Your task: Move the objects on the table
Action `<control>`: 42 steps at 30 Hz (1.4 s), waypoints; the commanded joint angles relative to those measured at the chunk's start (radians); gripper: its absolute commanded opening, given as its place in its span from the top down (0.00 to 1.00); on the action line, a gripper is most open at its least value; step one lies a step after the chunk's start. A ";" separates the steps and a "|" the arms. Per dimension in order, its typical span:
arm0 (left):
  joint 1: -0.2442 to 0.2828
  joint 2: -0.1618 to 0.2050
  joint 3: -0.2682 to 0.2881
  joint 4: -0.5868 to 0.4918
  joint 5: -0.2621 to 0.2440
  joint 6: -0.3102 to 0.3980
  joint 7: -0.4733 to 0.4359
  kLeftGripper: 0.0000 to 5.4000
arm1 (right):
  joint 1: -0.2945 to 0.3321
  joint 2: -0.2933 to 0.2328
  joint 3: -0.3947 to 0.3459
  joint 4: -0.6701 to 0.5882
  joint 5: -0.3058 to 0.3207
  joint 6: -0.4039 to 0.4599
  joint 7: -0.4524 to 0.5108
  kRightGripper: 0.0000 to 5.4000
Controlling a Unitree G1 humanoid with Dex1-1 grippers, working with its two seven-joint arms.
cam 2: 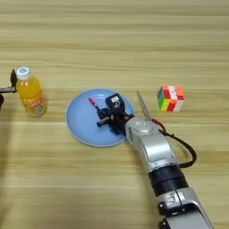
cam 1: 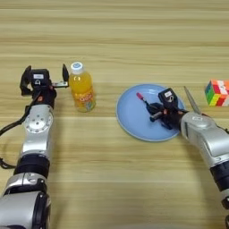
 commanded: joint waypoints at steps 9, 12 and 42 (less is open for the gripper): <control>0.001 -0.006 -0.002 -0.009 0.001 0.019 -0.001 0.00 | 0.028 -0.006 -0.020 -0.013 0.009 0.029 -0.012 0.92; 0.001 -0.005 -0.002 -0.009 0.001 0.019 -0.002 0.00 | 0.033 -0.011 -0.033 -0.069 0.011 0.024 -0.024 0.92; 0.000 -0.003 -0.001 -0.005 0.001 0.018 -0.003 0.00 | -0.009 -0.138 -0.276 -0.062 0.082 -0.005 -0.085 0.92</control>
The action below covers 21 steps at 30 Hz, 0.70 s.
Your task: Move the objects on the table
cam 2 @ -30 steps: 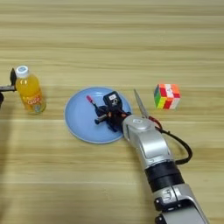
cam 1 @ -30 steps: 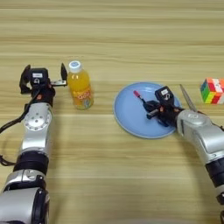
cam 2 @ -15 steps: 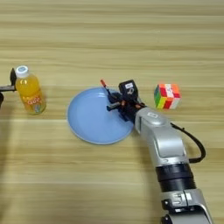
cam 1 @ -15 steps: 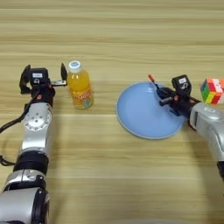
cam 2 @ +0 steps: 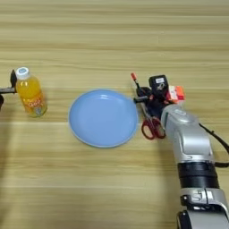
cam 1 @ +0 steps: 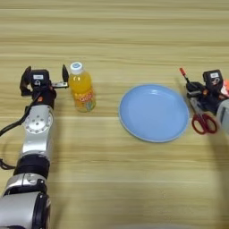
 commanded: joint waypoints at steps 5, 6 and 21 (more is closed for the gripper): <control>0.001 -0.004 -0.002 -0.007 0.001 0.018 -0.002 0.00 | 0.008 -0.017 0.010 0.065 -0.014 -0.035 0.003 0.92; 0.001 -0.004 -0.003 -0.008 0.002 0.018 -0.001 0.00 | 0.009 -0.018 0.017 0.072 -0.018 -0.039 0.006 0.92; 0.001 -0.003 -0.001 -0.007 0.000 0.017 -0.003 0.00 | 0.015 -0.019 0.024 0.078 -0.020 -0.071 0.009 0.55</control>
